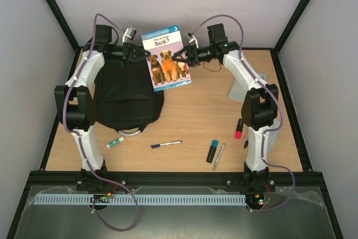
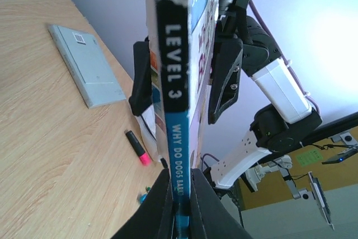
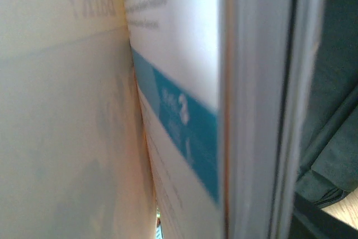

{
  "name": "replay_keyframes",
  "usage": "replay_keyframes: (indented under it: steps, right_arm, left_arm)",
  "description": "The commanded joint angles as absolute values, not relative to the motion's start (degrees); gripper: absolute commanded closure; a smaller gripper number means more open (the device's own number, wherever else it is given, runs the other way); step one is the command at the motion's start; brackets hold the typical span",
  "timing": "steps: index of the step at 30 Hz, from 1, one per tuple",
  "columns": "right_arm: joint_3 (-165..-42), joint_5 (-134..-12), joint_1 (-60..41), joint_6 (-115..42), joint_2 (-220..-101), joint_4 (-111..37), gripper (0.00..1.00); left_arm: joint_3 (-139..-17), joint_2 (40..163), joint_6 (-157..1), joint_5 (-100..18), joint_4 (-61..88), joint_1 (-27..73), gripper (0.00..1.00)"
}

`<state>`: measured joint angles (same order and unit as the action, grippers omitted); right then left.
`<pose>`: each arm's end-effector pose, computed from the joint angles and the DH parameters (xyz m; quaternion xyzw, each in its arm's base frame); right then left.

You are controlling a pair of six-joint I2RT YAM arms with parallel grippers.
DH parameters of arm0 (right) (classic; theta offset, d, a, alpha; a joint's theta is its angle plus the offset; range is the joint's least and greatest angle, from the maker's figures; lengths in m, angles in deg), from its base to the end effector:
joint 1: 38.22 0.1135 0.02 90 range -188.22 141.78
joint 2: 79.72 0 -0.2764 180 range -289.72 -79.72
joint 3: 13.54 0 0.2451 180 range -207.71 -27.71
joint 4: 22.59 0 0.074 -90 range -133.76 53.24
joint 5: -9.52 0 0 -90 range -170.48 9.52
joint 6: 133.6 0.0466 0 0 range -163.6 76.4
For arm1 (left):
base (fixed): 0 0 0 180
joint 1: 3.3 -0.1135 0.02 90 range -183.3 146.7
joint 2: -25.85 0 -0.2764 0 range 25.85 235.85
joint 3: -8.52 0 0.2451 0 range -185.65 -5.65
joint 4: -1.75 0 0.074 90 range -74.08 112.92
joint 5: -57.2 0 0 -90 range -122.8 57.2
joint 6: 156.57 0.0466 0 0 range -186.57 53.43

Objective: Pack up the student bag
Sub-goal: Pick up the book from the center of the board.

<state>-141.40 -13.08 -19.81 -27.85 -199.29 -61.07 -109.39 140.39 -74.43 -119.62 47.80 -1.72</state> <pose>0.4403 0.1919 0.3430 -0.2933 0.7146 0.5816 0.2552 0.4343 -0.0585 0.3274 0.2389 0.6795 -0.6513 0.2387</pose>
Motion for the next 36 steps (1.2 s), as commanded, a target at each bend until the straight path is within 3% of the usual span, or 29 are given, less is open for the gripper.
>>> replay_keyframes:
  steps: [1, 4, 13, 19, 26, 31, 33, 36]
  right_arm:
    - [-139.74, -7.84, -19.50, -25.97, -196.47, -60.27, 0.34]
    - [-139.61, -7.84, -19.49, -24.35, -195.65, -59.07, 0.41]
    - [-139.01, -7.88, -19.94, -20.24, -194.15, -55.35, 0.50]
    - [-137.92, -13.23, -19.94, -21.27, -193.71, -56.25, 0.69]
    - [-137.58, -14.61, -19.94, -19.10, -194.39, -54.34, 0.78]
    - [-137.31, -15.21, -19.94, -18.95, -194.48, -53.90, 0.90]
    - [-137.31, -15.67, -19.91, -19.50, -194.32, -54.26, 0.97]
    - [-137.21, -17.45, -20.03, -21.57, -193.64, -56.03, 0.99]
  left_arm:
    - [-109.13, 140.56, -74.96, -120.23, 46.06, -2.34, 0.98]
    - [-109.14, 140.98, -75.04, -119.16, 46.48, -2.34, 0.98]
    - [-108.70, 140.33, -69.78, -111.67, 51.72, -2.34, 0.98]
    - [-108.89, 139.82, -69.42, -111.50, 52.00, -2.17, 0.98]
    - [-107.69, 139.06, -68.94, -112.78, 51.89, -1.86, 0.98]
    - [-107.65, 139.18, -68.79, -112.26, 51.93, -1.81, 0.97]
    - [-107.76, 139.31, -68.67, -111.33, 51.95, -1.81, 0.87]
    - [-108.53, 139.50, -68.08, -108.36, 52.91, -1.96, 0.59]
